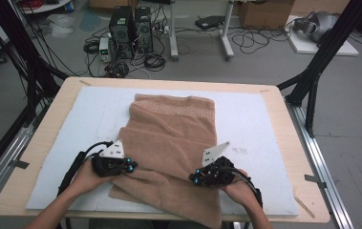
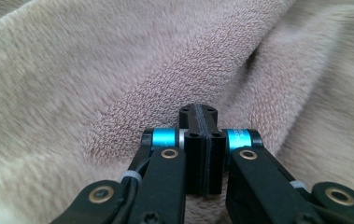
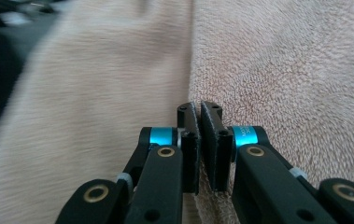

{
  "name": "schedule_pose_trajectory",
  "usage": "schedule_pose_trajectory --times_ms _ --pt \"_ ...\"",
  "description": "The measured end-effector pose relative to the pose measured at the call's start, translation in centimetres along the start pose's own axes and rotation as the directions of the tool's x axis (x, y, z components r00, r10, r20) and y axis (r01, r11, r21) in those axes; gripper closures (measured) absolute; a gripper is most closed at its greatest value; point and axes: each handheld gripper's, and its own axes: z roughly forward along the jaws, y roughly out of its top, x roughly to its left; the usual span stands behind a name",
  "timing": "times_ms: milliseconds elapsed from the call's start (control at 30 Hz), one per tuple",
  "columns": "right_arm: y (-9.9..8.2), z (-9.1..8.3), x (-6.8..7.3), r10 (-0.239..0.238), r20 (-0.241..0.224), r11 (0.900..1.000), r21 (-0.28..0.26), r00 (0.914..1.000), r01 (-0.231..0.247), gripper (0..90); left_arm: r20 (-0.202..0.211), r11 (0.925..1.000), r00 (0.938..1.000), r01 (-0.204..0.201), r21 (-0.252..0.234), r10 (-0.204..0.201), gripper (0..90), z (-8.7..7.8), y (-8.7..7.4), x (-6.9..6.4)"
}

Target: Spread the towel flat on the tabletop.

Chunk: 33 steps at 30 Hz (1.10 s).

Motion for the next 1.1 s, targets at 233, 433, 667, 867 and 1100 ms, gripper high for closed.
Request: schedule_pose_trajectory --times_ms 233,433,667,867,1100 --pt "1.0 -2.4 -0.4 0.011 0.075 0.9952 -0.098 0.9971 -0.003 65.0 -0.043 0.9963 0.999 0.002 -0.086 -0.006 77.6 -1.7 0.7 -0.2" --pt "0.3 -1.9 -4.0 0.143 0.19 0.9892 -0.059 0.9714 -0.134 60.7 -0.104 0.9945 0.9897 0.095 -0.043 -0.099 56.7 0.4 0.9 2.5" --pt "0.0 0.9 -3.0 0.03 0.187 0.9942 0.096 0.9818 -0.049 85.3 -0.063 0.9968 0.9966 0.058 0.055 -0.054 84.4 1.5 0.6 1.7" --pt "-0.6 0.2 -2.0 0.037 0.062 0.9959 0.08 0.9974 -0.042 86.8 0.013 0.9995 0.9997 0.022 0.023 -0.023 86.0 -0.4 0.0 -0.7" --pt "0.2 -2.0 -0.2 0.003 0.002 0.9992 -0.039 1.0 -0.003 74.0 0.064 0.9992 0.9979 -0.007 -0.04 0.009 84.0 -2.9 -0.2 -2.8"
